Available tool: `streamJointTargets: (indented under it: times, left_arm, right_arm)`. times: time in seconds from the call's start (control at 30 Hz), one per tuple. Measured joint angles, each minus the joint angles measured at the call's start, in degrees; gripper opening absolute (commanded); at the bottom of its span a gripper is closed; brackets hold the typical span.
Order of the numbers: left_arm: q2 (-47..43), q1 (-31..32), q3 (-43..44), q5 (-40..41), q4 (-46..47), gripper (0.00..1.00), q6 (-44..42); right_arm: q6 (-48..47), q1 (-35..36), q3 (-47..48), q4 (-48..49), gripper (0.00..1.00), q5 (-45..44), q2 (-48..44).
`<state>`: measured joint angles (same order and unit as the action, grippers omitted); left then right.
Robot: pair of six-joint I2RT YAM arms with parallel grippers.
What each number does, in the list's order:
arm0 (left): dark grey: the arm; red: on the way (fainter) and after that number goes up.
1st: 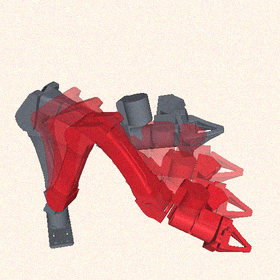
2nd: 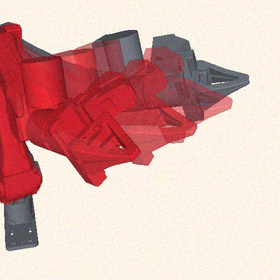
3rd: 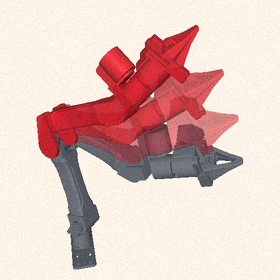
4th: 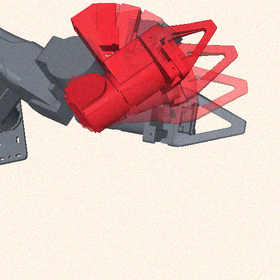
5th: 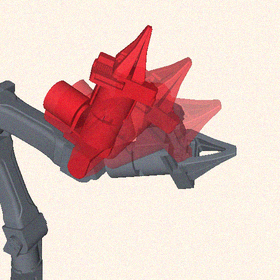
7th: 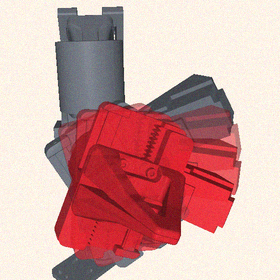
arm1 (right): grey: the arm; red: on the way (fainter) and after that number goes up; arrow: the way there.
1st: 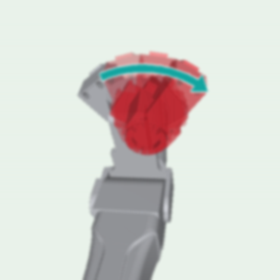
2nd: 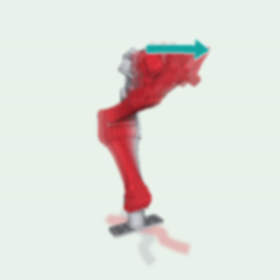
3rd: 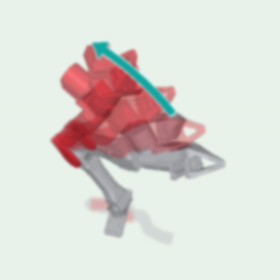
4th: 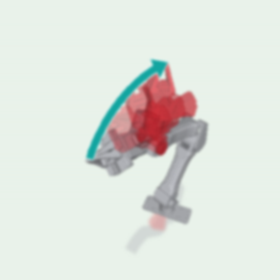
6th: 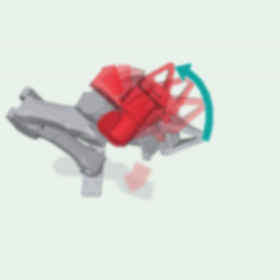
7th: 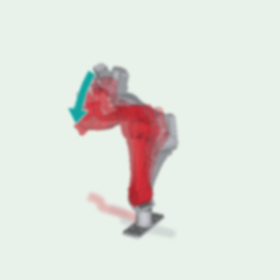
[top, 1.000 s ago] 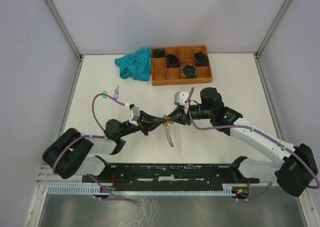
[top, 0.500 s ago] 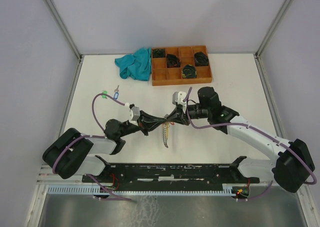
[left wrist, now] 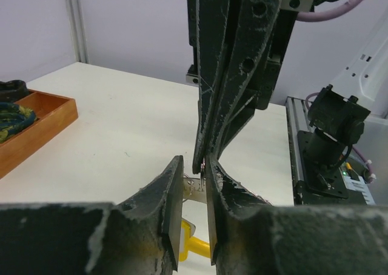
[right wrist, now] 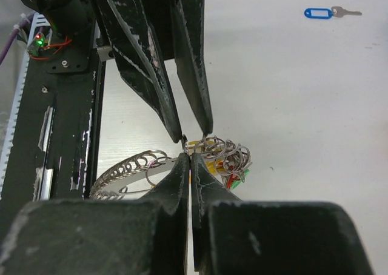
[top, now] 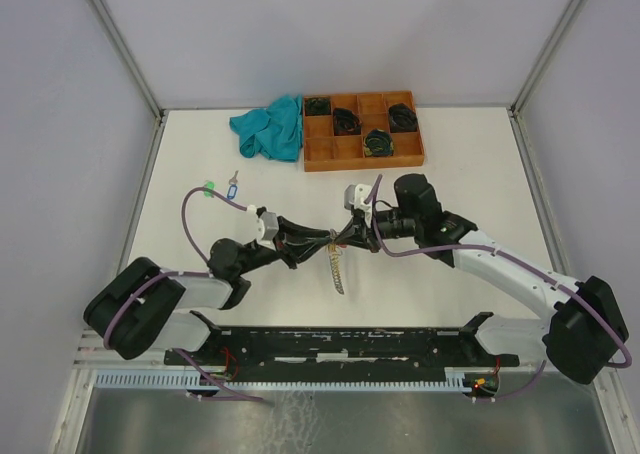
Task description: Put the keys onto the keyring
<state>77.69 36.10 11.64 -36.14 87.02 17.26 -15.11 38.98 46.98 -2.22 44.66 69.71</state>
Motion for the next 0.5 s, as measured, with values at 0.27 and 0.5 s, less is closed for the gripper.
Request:
streamJointTargets:
  times: [0.27,0.5]
  left_arm:
    - [-6.2,0.0,1.5,11.6,-12.0,0.39,-2.2]
    - [-13.0,-0.7,10.8,29.1,-37.8,0.46,-3.2]
  right_arm:
    - [1.3,-0.2,-0.7,-1.7,0.00,-7.7,-1.2]
    - [5.0,-0.5,-4.4,2.0,0.01,-12.9,-3.8]
